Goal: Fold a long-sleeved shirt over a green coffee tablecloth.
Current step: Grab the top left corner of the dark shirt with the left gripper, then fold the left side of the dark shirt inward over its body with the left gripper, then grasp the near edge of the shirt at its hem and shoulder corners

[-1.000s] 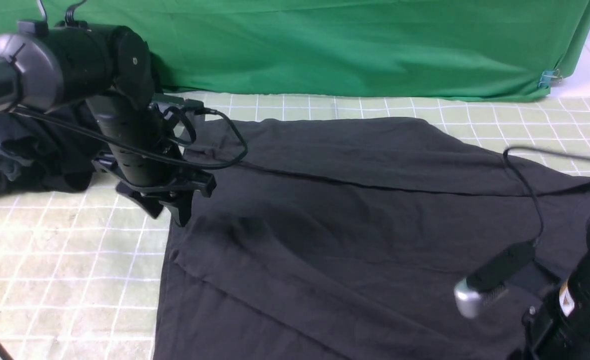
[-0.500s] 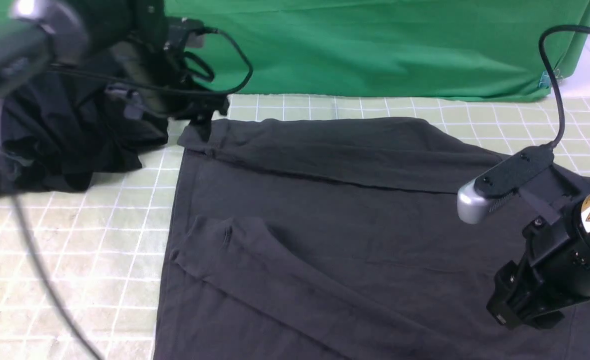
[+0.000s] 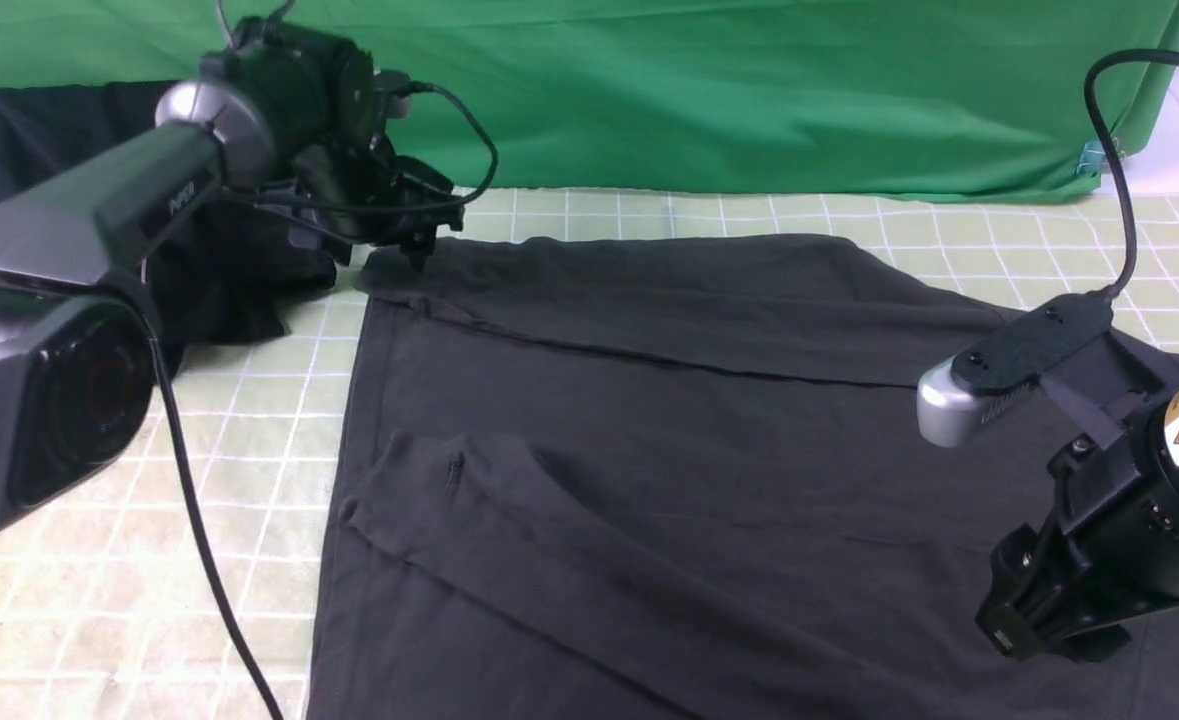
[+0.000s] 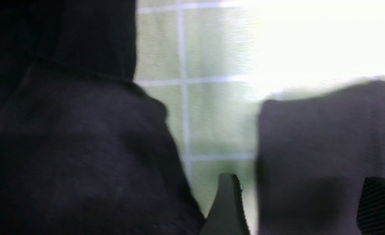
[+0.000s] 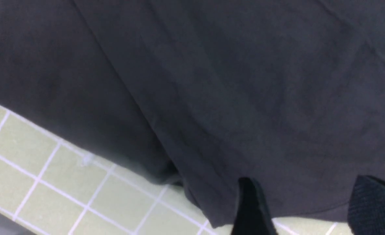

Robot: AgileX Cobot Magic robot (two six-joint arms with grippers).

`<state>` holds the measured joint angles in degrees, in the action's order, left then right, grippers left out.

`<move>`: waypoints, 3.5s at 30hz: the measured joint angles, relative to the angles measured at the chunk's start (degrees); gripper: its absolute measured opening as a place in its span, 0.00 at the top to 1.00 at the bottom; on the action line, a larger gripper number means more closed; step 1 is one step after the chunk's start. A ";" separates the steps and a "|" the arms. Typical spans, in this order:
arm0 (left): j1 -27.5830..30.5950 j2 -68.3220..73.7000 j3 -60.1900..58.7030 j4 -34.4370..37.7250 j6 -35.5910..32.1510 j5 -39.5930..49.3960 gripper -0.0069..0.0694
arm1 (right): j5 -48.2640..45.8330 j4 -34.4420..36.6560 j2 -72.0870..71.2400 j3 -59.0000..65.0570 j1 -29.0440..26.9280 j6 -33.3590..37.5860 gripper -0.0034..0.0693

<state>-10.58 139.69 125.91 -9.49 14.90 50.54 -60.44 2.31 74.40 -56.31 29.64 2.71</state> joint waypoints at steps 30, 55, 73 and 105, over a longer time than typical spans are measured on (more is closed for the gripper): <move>0.56 -6.11 2.10 10.19 -8.98 17.59 0.88 | 0.10 -1.83 -0.17 0.00 0.00 -0.64 0.42; -2.06 -31.05 -34.63 13.86 -4.70 19.15 0.88 | 10.24 -14.99 1.02 -2.81 -7.59 -6.28 0.42; -2.87 -31.28 -37.23 12.78 -4.90 18.98 0.49 | 11.47 -13.59 1.02 -2.81 -7.59 -6.28 0.42; -25.41 -51.43 -82.52 16.92 3.12 7.21 0.36 | 6.74 -7.61 1.02 -2.81 -7.59 -4.07 0.42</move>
<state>-35.99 88.26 43.39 7.43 18.02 57.75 -53.70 -5.30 75.42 -59.12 22.05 -1.36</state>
